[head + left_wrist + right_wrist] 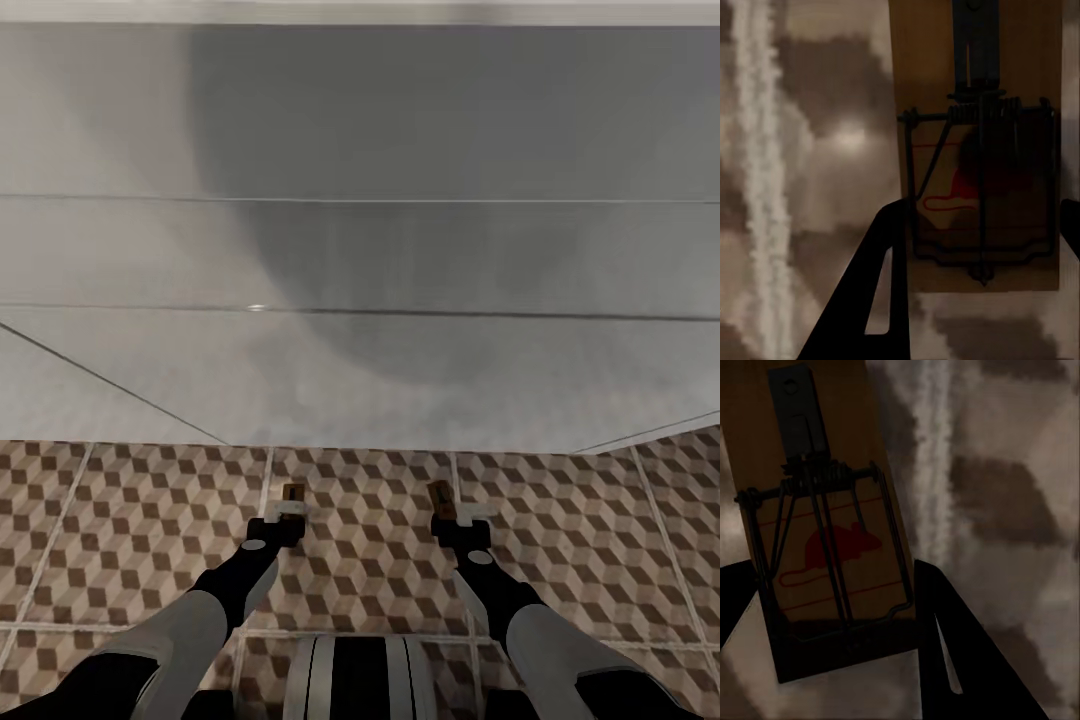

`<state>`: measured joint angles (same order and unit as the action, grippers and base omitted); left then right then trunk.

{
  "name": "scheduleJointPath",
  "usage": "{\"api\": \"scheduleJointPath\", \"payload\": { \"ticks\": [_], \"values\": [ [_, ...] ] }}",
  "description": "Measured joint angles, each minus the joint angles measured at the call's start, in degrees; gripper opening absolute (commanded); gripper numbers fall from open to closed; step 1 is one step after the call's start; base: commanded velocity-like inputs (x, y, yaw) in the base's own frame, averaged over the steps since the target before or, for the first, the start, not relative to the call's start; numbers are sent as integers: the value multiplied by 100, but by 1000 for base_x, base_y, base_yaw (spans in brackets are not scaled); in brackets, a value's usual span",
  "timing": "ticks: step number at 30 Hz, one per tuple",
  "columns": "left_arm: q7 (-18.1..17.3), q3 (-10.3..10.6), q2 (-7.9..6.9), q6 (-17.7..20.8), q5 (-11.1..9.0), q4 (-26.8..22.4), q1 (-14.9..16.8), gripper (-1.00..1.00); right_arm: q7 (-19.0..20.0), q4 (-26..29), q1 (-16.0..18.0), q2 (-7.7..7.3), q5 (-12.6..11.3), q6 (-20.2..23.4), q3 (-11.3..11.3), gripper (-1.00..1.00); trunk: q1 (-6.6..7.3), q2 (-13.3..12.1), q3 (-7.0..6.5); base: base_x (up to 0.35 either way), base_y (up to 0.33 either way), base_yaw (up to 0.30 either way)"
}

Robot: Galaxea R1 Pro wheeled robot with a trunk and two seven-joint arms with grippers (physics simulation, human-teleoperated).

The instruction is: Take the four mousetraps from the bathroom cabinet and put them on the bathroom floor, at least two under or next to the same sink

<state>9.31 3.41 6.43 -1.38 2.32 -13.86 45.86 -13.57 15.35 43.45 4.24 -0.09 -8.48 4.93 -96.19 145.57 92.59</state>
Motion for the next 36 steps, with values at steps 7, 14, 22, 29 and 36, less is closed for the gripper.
{"api": "scheduleJointPath", "payload": {
  "ticks": [7,14,22,29,36],
  "values": [
    [0,2,0,1,0,0,-1,-100,0,0,0,0,0,-4,0,-100,-1,0,0,24,0,0],
    [0,-1,2,1,-1,0,-1,-100,0,0,-2,0,0,13,0,-100,-1,0,0,2,0,0],
    [0,-1,3,1,-7,6,1,-100,28,0,0,0,0,21,0,-100,-1,0,0,0,0,0],
    [2,-1,2,1,-1,5,0,-100,42,0,-2,-5,0,29,0,-100,-1,0,0,0,0,0],
    [7,-1,1,1,0,5,-1,-100,51,0,0,-1,0,30,0,-100,-1,0,0,0,0,0]
  ]
}}
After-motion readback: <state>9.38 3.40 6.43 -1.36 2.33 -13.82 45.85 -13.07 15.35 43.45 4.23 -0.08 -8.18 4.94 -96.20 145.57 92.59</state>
